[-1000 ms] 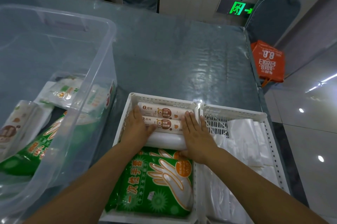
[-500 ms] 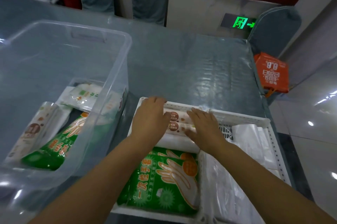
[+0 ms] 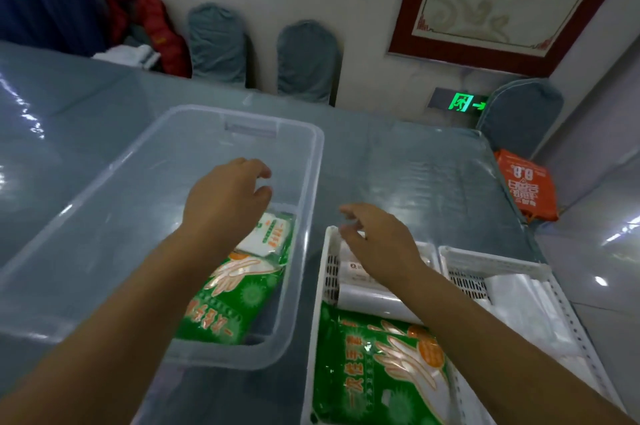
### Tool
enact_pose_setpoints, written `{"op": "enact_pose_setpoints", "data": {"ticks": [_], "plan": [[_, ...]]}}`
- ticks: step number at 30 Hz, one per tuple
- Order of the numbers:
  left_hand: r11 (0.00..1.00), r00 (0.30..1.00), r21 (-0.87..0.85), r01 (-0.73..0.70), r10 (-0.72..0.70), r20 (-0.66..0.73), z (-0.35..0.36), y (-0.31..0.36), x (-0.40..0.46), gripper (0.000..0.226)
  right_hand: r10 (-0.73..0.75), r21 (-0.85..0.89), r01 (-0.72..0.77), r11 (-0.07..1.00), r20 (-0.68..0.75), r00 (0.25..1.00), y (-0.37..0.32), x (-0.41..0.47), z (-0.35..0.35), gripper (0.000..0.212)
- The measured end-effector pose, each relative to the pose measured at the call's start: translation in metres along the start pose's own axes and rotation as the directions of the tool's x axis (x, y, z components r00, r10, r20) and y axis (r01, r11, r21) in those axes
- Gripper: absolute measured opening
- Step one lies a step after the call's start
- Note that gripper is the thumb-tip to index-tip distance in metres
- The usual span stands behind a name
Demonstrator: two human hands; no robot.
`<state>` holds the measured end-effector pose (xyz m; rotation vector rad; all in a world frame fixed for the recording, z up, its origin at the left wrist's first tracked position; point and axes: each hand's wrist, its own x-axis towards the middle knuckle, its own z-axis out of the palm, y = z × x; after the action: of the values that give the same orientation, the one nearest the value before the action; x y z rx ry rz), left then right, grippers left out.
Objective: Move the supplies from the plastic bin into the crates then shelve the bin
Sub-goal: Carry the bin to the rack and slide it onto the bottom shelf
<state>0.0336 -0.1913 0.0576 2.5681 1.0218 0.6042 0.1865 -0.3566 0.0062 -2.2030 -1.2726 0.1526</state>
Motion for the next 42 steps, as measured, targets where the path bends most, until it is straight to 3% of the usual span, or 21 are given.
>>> {"op": "enact_pose_setpoints", "data": {"ticks": [5,9,14,19,21,23,27,34,42], "plan": [[0.998,0.997,0.044,0.047,-0.05,0.067,-0.041,-0.095,0.003,0.031,0.186,-0.009,-0.186,0.983,-0.024,0.982,-0.056,0.006,0.04,0.036],[0.997,0.993,0.071,-0.02,0.012,0.116,-0.059,-0.151,-0.002,0.032,0.349,0.045,-0.347,0.937,-0.129,0.928,-0.088,0.003,0.065,0.032],[0.96,0.977,0.26,-0.101,0.046,0.21,-0.071,-0.201,-0.006,0.047,0.461,0.067,-0.457,0.887,-0.157,0.873,-0.115,-0.009,0.073,0.04],[0.986,0.976,0.167,-0.022,-0.015,0.219,-0.072,-0.22,-0.012,0.047,0.513,-0.042,-0.524,0.851,-0.147,0.846,-0.136,-0.026,0.079,0.048],[0.994,0.977,0.106,0.029,-0.051,0.209,-0.073,-0.223,-0.013,0.037,0.556,0.067,-0.552,0.831,-0.137,0.82,-0.141,-0.028,0.079,0.053],[0.997,0.978,0.027,0.068,-0.072,0.194,-0.075,-0.222,-0.017,0.031,0.606,0.195,-0.578,0.792,-0.141,0.783,-0.144,-0.033,0.077,0.058],[0.994,0.987,-0.088,0.059,-0.044,0.156,-0.083,-0.206,-0.024,0.031,0.641,0.247,-0.597,0.764,-0.177,0.747,-0.139,-0.054,0.071,0.059],[0.968,0.988,-0.209,-0.141,0.152,0.036,-0.114,-0.149,-0.022,0.038,0.669,0.507,-0.467,0.725,-0.356,0.653,-0.134,-0.11,0.049,0.06],[0.888,0.931,-0.288,-0.358,0.363,-0.039,-0.132,-0.014,-0.045,0.046,0.649,0.55,-0.349,0.759,-0.595,0.473,-0.108,-0.199,-0.043,0.057]]}}
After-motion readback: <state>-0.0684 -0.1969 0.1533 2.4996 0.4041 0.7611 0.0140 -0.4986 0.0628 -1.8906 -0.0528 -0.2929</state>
